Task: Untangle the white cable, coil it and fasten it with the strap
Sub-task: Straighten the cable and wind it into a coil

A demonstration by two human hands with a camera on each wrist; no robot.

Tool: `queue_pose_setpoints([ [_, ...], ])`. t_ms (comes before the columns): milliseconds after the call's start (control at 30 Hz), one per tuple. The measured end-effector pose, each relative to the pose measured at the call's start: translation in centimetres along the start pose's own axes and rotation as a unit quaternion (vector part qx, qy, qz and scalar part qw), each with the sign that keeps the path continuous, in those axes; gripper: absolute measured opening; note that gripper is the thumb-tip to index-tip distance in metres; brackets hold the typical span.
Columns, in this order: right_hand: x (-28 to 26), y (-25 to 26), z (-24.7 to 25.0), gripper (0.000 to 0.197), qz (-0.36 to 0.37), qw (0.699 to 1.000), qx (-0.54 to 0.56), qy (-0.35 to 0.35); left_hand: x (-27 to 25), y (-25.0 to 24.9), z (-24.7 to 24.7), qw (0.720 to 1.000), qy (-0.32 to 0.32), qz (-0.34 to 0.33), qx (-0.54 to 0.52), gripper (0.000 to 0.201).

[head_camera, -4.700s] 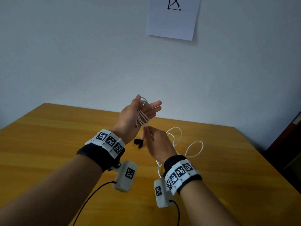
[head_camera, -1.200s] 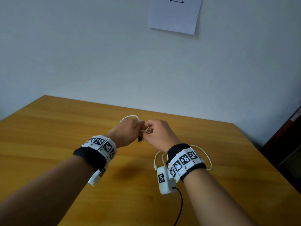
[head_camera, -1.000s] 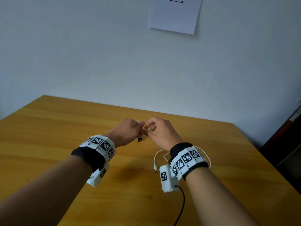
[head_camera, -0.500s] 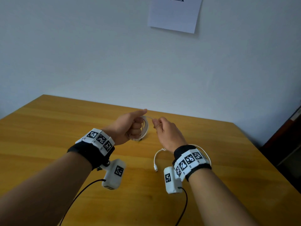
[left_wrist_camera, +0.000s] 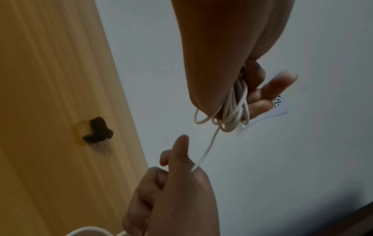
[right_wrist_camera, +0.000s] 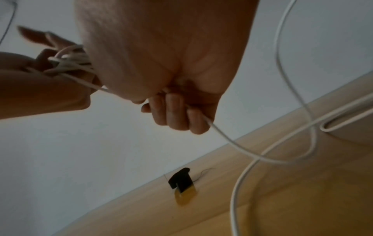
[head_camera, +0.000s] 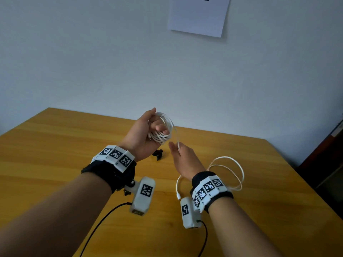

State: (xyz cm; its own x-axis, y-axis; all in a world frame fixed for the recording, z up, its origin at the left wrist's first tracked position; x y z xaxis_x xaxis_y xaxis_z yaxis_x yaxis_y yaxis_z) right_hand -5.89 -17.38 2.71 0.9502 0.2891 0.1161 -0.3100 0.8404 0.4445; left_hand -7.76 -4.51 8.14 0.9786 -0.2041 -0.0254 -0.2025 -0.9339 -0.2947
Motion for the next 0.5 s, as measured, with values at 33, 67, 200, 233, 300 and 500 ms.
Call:
queue_pose_setpoints([
  [33,0.0,0.2,-0.2,0.049,0.005,1.000,-0.017,0.006,0.1,0.0,0.0,1.000,-0.003,-0.010,-0.005,0.041],
  [67,0.0,0.5,-0.5,0.049,0.009,0.999,-0.037,0.016,0.1,0.0,-0.1,1.000,-0.002,-0.015,-0.007,0.040],
  [200,-0.1,1.4,-1.0,0.047,0.021,0.993,-0.109,0.047,0.4,0.3,-0.9,0.999,0.038,-0.023,-0.005,0.030],
  [233,-0.2,1.7,-1.0,0.045,0.024,0.991,-0.119,0.048,0.4,0.3,-1.1,0.998,0.047,-0.031,0.001,0.029],
  [300,-0.2,2.4,-0.8,0.041,0.035,0.989,-0.133,0.047,0.4,0.4,-1.3,0.996,0.065,-0.045,0.033,0.035],
  [500,-0.2,4.0,0.0,0.035,0.081,0.981,-0.177,0.029,0.8,-0.3,-1.1,0.959,0.055,-0.133,0.245,0.036],
])
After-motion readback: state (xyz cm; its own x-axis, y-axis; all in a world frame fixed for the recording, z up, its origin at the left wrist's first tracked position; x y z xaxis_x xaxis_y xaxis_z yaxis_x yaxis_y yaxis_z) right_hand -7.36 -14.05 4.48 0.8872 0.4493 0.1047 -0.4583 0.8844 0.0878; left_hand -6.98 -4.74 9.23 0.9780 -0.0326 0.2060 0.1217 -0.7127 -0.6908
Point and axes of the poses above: each hand's wrist, its own x-axis towards the middle knuckle, its own z-axis out of the back of the hand, y = z × x, the point moved 6 cm from there along x, towards the middle knuckle, and after that the axes turned 15 degrees about -x, right-handed, at the moved point
